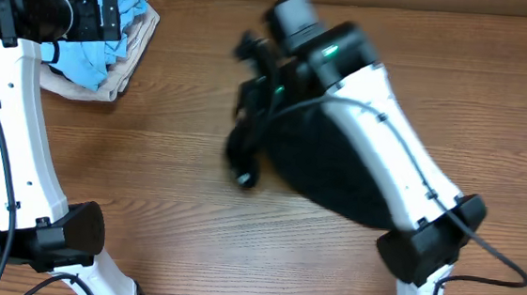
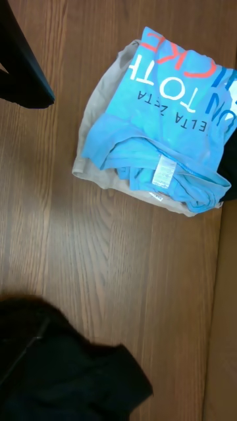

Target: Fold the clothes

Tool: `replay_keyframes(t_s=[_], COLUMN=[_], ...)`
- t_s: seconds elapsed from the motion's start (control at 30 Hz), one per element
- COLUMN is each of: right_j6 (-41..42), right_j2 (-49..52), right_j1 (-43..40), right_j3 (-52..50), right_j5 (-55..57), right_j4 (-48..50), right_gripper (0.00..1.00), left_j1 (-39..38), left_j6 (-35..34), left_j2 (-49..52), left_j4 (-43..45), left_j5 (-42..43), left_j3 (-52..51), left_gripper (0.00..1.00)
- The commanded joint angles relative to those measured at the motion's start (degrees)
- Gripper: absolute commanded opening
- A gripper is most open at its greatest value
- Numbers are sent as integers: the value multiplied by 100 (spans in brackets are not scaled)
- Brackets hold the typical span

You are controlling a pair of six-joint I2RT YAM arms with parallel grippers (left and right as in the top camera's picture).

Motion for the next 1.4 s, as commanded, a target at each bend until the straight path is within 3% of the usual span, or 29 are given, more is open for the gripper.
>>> replay_keyframes(t_s=[0.0, 0.1, 0.2, 0.37, 0.47, 0.57, 0.77, 0.8, 0.93, 1.0, 1.03, 1.37], right_j6=[81, 83, 168, 632, 645, 640, 570, 570, 271, 269, 271, 1071], right_j2=[-125, -195, -330, -509, -492, -459, -407, -400, -402, -442, -483, -2116], right_j1=[350, 376, 103, -828, -1471, -2243, -3182, -3274, -3504, -3550, -3550, -3222], right_j3=[59, 61, 61, 61, 50, 46, 46, 46, 46, 46, 46, -466], right_j5=[-31, -33, 52, 763, 916, 957, 927, 907, 595, 437, 407, 1215], right_j4=[-52, -249, -422, -640, -841, -1045, -1137, -1126, -1246, -1392, -1399, -1399], right_gripper=[30, 30, 37, 57, 62, 91, 94, 100, 97, 76, 71, 72], left_j1=[-7, -35, -90, -313, -568, -903, -1335, -1388, -1567, -1633, -1659, -1663], left_j6=[9, 9, 101, 310, 433, 730, 863, 861, 743, 640, 608, 90], left_j2=[-57, -57, -55, 50, 212, 531, 1294, 1416, 1703, 1663, 1604, 46], left_j4=[11, 7, 7, 4, -81, -404, -1150, -1220, -1405, -1405, -1405, -1405], left_j5=[13, 52, 313, 835, 828, 826, 828, 831, 822, 826, 826, 678], left_j3=[118, 118, 118, 107, 94, 90, 90, 90, 90, 90, 90, -20], left_gripper=[100, 100, 100, 100, 100, 100, 99, 94, 91, 98, 100, 100])
